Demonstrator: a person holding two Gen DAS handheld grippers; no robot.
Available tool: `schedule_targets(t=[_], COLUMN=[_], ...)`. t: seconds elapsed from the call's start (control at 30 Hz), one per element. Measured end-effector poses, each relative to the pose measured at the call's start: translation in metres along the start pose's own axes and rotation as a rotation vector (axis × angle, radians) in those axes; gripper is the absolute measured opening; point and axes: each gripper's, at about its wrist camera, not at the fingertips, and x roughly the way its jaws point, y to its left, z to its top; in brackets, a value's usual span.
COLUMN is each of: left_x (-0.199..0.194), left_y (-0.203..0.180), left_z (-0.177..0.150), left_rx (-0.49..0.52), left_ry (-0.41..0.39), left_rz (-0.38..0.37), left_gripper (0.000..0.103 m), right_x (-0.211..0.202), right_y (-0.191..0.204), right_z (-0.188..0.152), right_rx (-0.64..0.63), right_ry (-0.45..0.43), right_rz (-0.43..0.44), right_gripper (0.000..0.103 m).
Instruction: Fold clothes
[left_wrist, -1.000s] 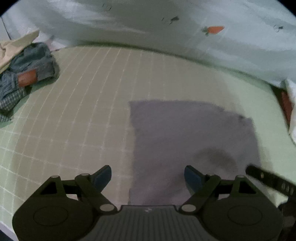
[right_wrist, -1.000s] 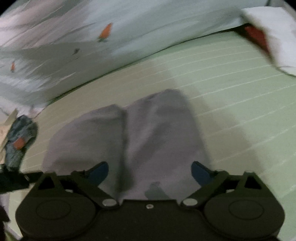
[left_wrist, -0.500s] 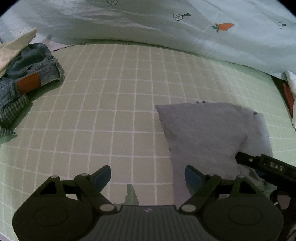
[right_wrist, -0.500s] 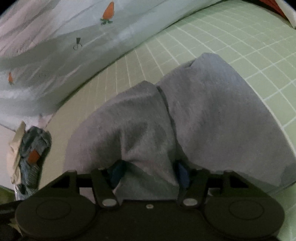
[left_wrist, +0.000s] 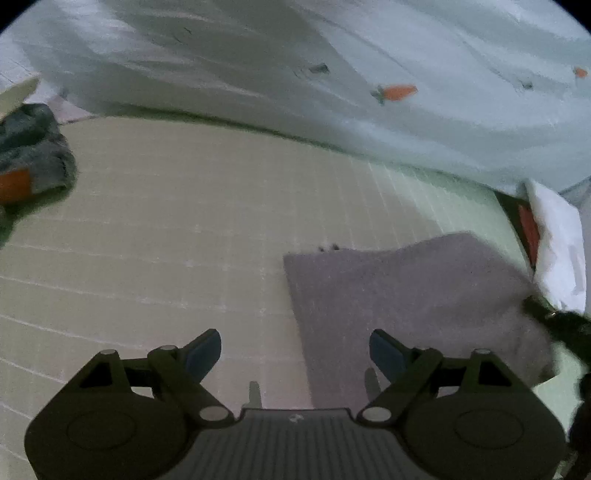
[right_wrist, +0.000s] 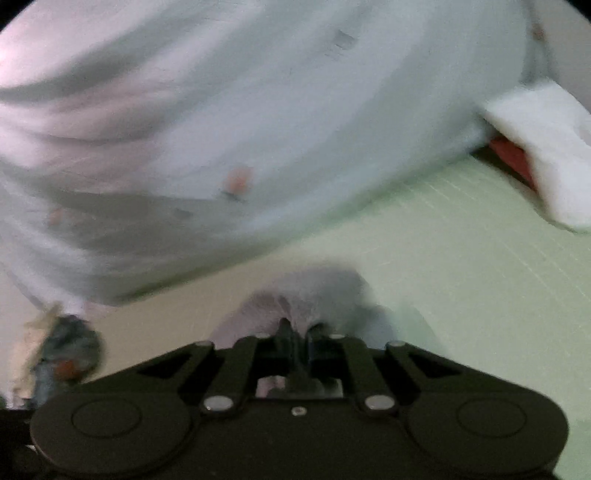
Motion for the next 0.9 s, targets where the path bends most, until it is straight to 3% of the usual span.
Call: schedule_targets(t=[0.03,0.1,0.13,0.2,0.57,0.8,0.9], left_x=[0.004,0.011,0.014,0.020,0.066,0.090,0.097], left_y=[-0.004,-0.011,-0.013,-0.016,-0.027,-0.031,-0.029], left_z=[-0.003,-0.009,-0.011,-0.013,-0.010,0.000,0.006], left_rx=[0.002,-0.003,-0.009,-0.028,-0.029,-0.004,0.000], left_ry=[0.017,0.053,0.064,0.084,0.163,0.213,0.226], left_rz=[-0.004,-0.010,-0.014,-0.024,-0.018,-0.048,-0.104], left_gripper=[0.090,0.090,0.090,0.091,0.093,0.093,0.083], right_x=[0.009,0.015,0.017,0.022,0.051,0.063,0.069], right_y=[-0.014,-0.032,-0.040,-0.045,-0.052,-0.047,-0.038], right_z=[-0.003,-0.011,-0.015,-0.019,-0.030,-0.026,-0.025], right_rx=[0.024,0.062,0.081,0.091,0.092,0.114,0.097], right_ry=[0.063,0.109,0.126,0.149,0.255,0.270,0.274], right_rz=[-0.054,-0.078,-0.084,-0.070,0.007,0.026,-0.002], right_gripper=[0.063,0.066,0.076,0.083,0.089,0.102,0.103])
